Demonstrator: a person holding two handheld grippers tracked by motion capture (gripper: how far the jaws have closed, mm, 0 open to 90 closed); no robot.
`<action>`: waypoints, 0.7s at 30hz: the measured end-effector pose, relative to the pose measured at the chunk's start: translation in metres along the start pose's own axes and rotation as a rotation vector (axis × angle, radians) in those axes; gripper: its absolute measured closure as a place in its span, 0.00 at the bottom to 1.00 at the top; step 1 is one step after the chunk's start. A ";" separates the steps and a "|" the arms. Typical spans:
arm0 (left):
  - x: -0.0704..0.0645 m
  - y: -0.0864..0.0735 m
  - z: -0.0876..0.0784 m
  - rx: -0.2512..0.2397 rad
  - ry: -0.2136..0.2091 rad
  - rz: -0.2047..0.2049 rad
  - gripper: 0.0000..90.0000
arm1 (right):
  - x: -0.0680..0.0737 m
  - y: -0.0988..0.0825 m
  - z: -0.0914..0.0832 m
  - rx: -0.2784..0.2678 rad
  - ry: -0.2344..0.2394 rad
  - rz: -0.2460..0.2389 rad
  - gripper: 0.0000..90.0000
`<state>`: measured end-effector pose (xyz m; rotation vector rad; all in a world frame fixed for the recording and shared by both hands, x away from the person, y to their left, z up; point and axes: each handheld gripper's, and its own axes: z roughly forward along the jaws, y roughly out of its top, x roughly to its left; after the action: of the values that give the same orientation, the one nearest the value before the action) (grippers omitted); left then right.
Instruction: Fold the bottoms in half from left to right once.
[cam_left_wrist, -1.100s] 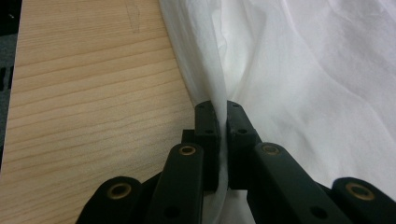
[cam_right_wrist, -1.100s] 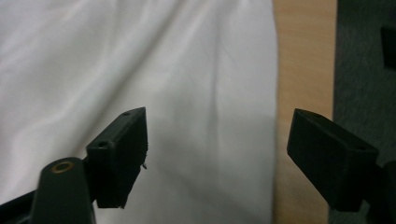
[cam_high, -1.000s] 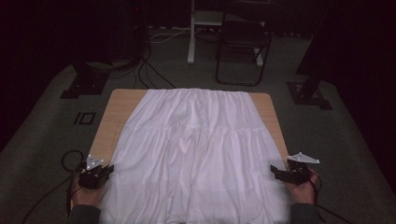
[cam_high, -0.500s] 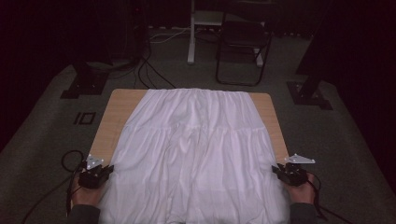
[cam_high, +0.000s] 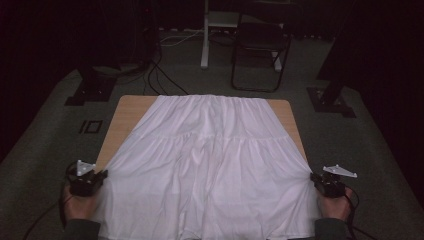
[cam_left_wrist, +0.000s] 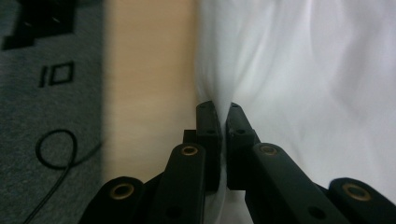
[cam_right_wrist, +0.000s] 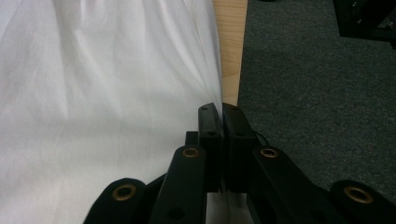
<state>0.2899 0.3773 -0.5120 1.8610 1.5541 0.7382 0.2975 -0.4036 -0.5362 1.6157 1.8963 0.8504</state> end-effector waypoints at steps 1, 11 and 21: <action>0.009 0.003 -0.002 -0.001 0.023 -0.009 0.97 | 0.000 0.000 -0.001 -0.004 -0.001 -0.002 0.97; 0.080 0.012 -0.012 -0.007 0.318 -0.197 0.98 | 0.002 0.000 -0.003 -0.022 0.028 -0.007 0.97; 0.051 0.027 -0.039 -0.085 0.315 -0.144 0.97 | 0.010 0.003 -0.002 -0.020 0.079 -0.048 0.93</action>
<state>0.2870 0.4279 -0.4635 1.6089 1.7986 1.0510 0.2964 -0.3933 -0.5321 1.5392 1.9658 0.9225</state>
